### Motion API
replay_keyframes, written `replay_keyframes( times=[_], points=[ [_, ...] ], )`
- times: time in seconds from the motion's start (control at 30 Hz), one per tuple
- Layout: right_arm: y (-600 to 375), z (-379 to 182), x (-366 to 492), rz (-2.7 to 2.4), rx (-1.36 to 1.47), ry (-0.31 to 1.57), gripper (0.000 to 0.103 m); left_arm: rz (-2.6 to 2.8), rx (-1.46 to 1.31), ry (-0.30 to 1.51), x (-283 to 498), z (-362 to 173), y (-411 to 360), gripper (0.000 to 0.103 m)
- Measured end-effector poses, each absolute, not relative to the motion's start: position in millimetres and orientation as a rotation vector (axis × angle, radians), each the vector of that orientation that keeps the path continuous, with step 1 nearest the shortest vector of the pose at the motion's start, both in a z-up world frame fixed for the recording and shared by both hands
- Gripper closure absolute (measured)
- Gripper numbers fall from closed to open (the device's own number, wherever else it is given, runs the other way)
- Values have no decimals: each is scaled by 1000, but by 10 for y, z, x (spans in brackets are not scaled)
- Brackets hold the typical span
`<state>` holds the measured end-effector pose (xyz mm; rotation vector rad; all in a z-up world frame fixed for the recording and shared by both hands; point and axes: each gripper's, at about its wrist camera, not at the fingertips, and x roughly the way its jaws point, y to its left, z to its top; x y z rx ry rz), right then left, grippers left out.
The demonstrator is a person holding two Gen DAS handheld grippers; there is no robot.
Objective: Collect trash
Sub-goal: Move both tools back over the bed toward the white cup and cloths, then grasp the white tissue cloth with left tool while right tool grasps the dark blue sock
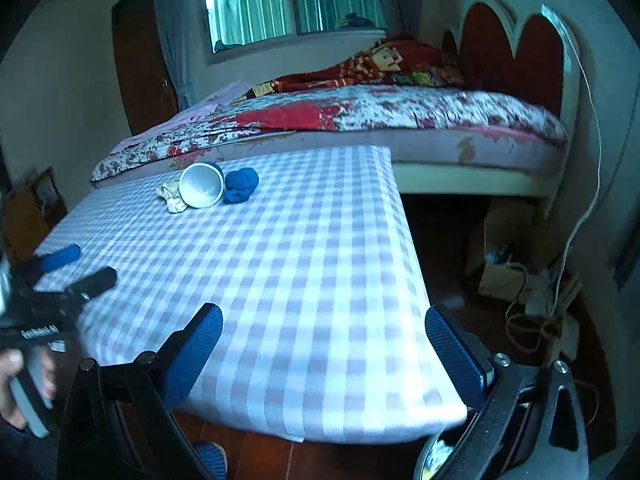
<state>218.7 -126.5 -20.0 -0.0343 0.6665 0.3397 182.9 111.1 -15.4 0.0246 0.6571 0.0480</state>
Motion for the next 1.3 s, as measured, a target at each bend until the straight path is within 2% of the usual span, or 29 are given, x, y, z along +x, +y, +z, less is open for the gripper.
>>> replay_keyframes(
  times=[0.2,0.27,0.3,0.33,0.37,0.5,0.6,0.9,1.17,1.2,1.3],
  points=[
    [-752,-192,2660,412,-86,759,1,117,6,682,2168,-118,1725,4],
    [-534,-206,2844,426,-131,749,1,127,-20,702,2318,-197,1927,15],
    [-452,-224,2933,441,-140,751,6,126,-38,714,2390,-241,2009,28],
    [-363,-242,3036,457,-146,752,13,125,-56,732,2497,-299,2084,31],
    [-245,-272,3160,464,-161,759,26,126,-61,742,2592,-353,2129,31],
    [138,-365,3577,504,-197,769,33,111,-70,757,2890,-490,2242,32],
    [356,-438,3849,525,-213,784,33,92,-51,773,3130,-596,2303,43],
    [785,-745,4474,524,-284,855,38,69,-60,850,3665,-869,2399,44],
    [893,-752,4791,563,-234,868,41,39,-67,868,3906,-897,2351,44],
    [910,-764,4812,571,-236,872,46,32,-77,873,3934,-902,2354,47],
    [935,-794,4837,576,-235,874,51,21,-105,875,3989,-906,2360,59]
  ],
)
